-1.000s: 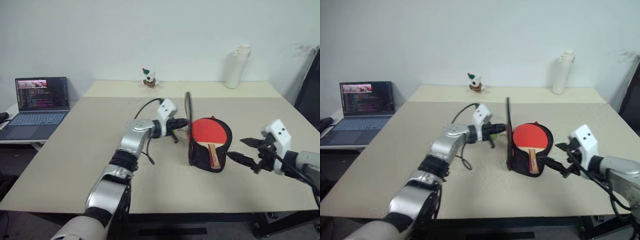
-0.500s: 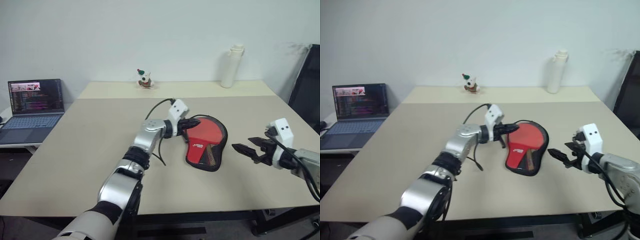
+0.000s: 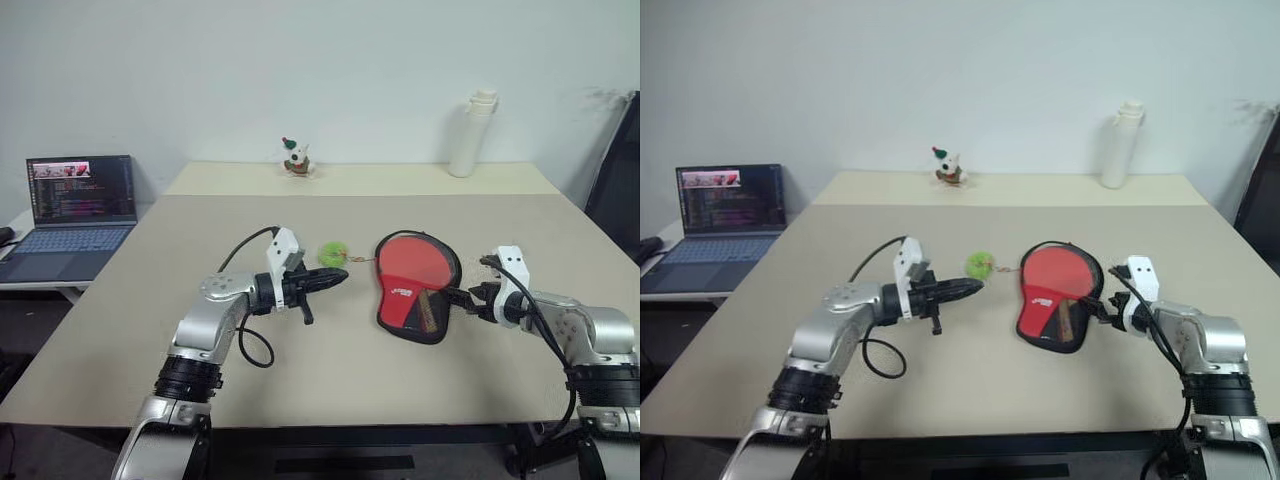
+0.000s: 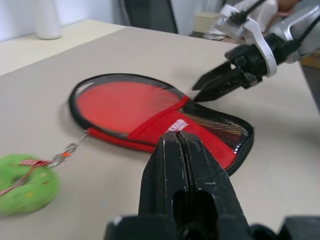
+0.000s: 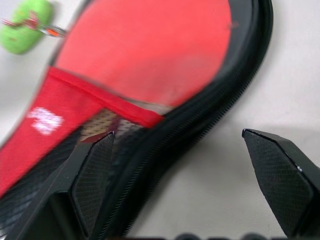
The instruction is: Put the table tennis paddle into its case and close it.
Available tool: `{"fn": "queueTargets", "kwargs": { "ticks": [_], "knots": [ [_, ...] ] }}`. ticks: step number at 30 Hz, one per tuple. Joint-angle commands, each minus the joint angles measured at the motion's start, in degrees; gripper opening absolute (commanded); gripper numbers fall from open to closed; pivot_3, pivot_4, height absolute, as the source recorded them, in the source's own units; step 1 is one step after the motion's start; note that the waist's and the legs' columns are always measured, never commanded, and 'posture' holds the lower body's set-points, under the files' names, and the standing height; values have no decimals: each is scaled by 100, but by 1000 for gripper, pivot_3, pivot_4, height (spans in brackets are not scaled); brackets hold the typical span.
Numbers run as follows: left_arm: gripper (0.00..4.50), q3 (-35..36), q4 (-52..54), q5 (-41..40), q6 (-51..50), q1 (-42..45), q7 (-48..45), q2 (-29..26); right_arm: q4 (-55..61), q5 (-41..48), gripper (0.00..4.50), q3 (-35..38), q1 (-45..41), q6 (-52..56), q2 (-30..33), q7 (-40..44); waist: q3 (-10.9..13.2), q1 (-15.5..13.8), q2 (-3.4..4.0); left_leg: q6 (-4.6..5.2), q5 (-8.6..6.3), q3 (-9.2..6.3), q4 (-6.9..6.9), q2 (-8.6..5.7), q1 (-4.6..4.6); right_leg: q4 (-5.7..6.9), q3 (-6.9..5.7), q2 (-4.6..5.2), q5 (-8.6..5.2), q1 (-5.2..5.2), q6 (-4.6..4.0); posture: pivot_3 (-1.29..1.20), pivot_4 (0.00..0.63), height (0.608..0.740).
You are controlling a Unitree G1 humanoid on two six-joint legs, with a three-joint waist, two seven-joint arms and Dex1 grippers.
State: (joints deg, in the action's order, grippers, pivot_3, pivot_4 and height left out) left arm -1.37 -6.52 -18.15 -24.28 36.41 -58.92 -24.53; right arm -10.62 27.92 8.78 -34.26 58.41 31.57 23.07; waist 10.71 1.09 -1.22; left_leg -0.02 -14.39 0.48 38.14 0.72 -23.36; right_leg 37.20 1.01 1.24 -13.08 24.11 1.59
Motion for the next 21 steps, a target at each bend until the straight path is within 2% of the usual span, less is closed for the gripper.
{"fn": "queueTargets", "kwargs": {
  "ticks": [1,16,19,21],
  "knots": [
    [21,111,411,-173,-122,-69,160,-69,-122,-98,4500,-25,-210,-155,-58,102,0,6,0,0,0,0,0,0,0,0,0,0,0,0,0,0,150,740],
    [21,70,383,-205,-99,-87,297,-171,-170,-90,4500,-57,-224,86,-769,87,-3,78,-1,0,0,9,-4,9,27,20,9,-10,0,-6,-1,0,150,740],
    [0,60,389,-200,-91,-105,278,-190,-271,-150,3939,-27,-262,53,-838,63,-3,80,-2,0,0,18,-3,8,40,44,19,-10,-2,-6,-3,0,150,740],
    [0,54,431,-212,-101,-150,244,-218,-322,-184,3292,-19,-284,46,-880,61,-3,81,-2,0,0,19,-3,8,44,51,21,-11,-3,-5,-4,0,150,740]
  ]
}}
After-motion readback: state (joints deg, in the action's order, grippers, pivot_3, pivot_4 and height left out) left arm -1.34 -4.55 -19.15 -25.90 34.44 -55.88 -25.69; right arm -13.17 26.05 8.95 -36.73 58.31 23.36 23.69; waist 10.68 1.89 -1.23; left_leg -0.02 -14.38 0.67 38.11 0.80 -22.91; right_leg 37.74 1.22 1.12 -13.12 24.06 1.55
